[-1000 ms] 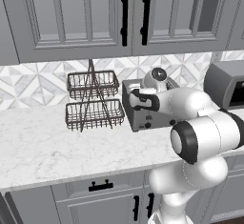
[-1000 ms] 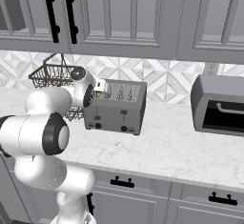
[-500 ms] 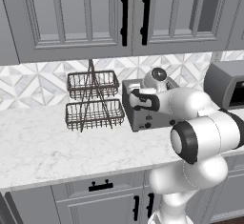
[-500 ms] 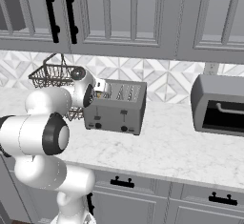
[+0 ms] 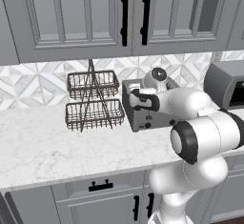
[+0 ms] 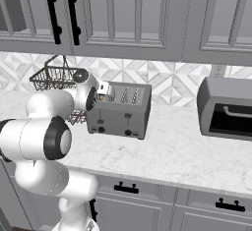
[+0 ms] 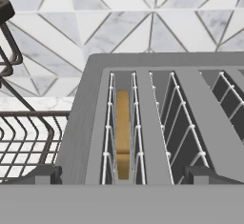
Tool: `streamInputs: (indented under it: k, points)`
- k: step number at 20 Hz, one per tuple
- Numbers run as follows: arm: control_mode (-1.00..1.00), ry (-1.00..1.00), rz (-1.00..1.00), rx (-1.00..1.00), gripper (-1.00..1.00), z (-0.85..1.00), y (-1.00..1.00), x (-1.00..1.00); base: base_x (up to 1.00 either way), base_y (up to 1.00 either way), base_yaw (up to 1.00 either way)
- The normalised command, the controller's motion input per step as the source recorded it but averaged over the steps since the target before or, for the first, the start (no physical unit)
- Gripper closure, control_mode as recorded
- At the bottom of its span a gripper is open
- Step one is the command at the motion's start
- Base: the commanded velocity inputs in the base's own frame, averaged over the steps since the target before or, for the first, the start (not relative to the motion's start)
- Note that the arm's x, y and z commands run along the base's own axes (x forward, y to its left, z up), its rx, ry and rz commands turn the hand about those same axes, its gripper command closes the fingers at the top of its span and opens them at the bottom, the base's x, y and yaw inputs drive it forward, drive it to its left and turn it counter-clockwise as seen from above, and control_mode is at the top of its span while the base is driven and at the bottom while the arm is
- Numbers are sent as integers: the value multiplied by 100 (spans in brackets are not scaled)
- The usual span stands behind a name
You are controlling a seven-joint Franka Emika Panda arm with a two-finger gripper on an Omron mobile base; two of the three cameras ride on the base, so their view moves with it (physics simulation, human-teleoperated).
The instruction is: Start the toaster. Once the lever pops up, take the bread to the plate on the dining counter.
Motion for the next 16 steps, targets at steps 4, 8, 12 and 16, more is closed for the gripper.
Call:
streamInputs:
  k: [4,8,12,16]
  points:
    - [-100,0,0,0,-100,0,0,0,0,0,0]
    - [-100,0,0,0,-100,0,0,0,0,0,0]
    - [-100,0,0,0,-100,0,0,0,0,0,0]
    - [-100,0,0,0,-100,0,0,0,0,0,0]
